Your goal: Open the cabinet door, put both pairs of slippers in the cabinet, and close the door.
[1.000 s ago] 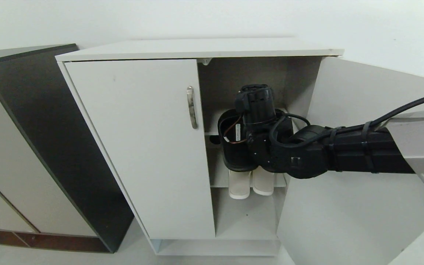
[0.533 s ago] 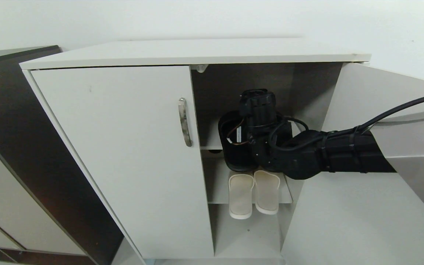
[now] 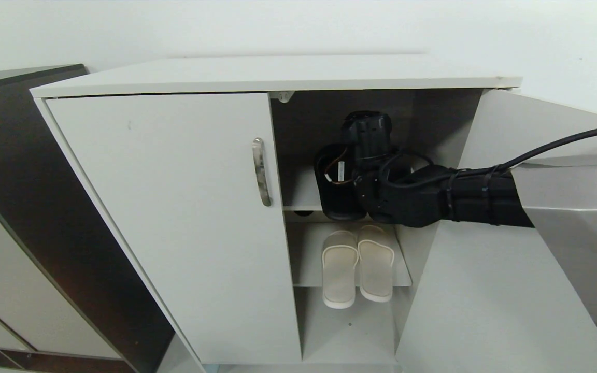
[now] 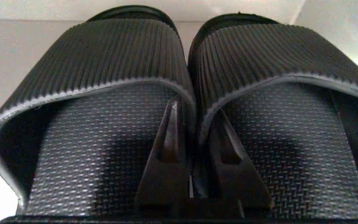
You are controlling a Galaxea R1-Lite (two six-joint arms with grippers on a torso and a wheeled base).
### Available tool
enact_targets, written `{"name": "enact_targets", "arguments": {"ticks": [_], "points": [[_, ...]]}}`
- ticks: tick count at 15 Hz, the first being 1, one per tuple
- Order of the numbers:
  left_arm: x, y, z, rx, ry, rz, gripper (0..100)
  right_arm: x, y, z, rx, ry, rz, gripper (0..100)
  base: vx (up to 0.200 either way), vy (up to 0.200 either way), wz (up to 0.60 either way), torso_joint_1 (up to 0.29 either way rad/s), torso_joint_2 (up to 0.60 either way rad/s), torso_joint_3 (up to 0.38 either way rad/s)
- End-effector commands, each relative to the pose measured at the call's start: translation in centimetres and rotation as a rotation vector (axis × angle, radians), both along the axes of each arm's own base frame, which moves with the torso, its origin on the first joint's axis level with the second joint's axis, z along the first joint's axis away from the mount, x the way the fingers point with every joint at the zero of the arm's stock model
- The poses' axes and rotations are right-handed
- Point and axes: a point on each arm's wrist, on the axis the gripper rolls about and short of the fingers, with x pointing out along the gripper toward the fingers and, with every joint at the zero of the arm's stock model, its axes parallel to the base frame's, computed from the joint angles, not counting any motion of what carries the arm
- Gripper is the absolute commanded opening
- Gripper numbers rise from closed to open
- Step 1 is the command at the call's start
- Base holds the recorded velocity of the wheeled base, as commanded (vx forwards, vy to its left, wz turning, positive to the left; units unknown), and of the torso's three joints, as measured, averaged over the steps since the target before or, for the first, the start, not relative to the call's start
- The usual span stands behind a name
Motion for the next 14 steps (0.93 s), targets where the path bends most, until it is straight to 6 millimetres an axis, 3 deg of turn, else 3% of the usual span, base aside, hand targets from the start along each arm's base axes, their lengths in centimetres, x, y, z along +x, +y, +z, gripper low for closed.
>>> {"name": "enact_targets", "arguments": {"ticks": [1,3,9,10,14], "points": [[0.0,0.0,0.0,-0.001,0.001,0.0,0,1.1,0.0,-0.1,0.005,-0.002,-0.014,0,0.0,0.0,0.0,0.0,0.0,0.0],[0.0,0.0,0.0,-0.001,0.001,0.0,0,1.4,0.1,-1.1,-0.024,0.034,-0.016,0,0.0,0.0,0.0,0.0,0.0,0.0],[0.0,0.0,0.0,-0.001,0.001,0.0,0,1.5,0.2,-1.5,-0.024,0.04,-0.015,0,0.0,0.0,0.0,0.0,0.0,0.0],[0.0,0.0,0.0,-0.001,0.001,0.0,0,1.5,0.2,-1.5,-0.024,0.04,-0.015,100,0.0,0.0,0.0,0.0,0.0,0.0],[0.0,0.0,0.0,-0.002,0.001,0.0,0,1.0,0.3,-0.6,-0.011,0.024,-0.01,100,0.0,0.0,0.0,0.0,0.0,0.0]]}}
